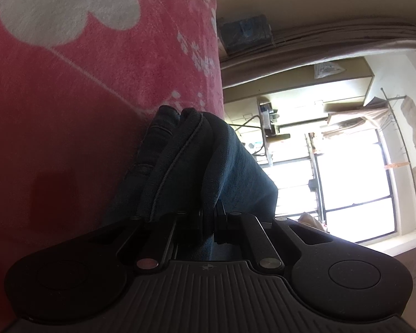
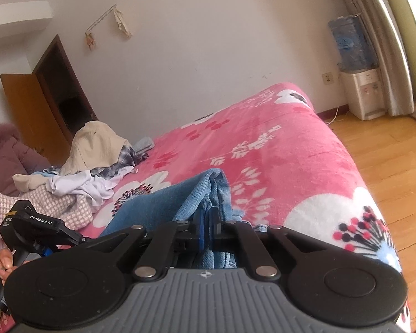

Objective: Fold clothes
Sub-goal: 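Hold both grippers on the folded jeans stack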

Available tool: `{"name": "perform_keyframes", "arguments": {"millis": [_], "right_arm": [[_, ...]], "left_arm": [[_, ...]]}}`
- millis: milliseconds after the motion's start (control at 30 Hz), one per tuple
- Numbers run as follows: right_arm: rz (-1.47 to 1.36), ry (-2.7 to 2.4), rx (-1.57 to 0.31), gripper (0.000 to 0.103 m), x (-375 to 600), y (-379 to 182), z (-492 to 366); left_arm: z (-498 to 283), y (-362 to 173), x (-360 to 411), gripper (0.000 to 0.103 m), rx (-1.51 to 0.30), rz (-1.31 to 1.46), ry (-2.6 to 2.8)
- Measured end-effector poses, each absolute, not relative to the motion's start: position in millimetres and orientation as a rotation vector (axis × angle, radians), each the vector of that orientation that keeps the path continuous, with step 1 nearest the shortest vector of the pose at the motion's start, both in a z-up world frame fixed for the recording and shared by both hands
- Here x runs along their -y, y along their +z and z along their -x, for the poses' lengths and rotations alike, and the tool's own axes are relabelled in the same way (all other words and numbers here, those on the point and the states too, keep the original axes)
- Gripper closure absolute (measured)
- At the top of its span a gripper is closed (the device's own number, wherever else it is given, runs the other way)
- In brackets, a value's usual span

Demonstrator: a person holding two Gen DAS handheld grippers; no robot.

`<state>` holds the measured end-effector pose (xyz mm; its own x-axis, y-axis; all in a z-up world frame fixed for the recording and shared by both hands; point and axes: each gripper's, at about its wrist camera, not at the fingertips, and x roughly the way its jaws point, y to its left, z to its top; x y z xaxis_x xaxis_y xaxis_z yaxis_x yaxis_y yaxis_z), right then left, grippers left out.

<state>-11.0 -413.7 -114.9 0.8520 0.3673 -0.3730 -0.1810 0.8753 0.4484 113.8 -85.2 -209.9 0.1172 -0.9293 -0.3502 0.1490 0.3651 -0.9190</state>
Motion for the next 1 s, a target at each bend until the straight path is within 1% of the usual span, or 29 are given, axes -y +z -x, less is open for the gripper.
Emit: {"name": "perform_keyframes", "arguments": {"millis": [267, 767, 1000], "right_arm": [[-0.492, 0.272, -0.455, 0.101, 427.3, -117.1, 22.4], [-0.453, 0.287, -0.434, 0.102, 422.9, -105.4, 39.4], [-0.530, 0.283, -0.432, 0.102, 431.6, -110.2, 42.5]], "left_arm": [[-113.5, -210.7, 87.9, 0.100, -1.162, 0.836, -0.966], [-119.3, -216.5, 76.6, 0.100, -1.161, 0.828, -0.955], [-121.4, -218.0, 76.9, 0.100, -1.161, 0.829, -0.952]]}}
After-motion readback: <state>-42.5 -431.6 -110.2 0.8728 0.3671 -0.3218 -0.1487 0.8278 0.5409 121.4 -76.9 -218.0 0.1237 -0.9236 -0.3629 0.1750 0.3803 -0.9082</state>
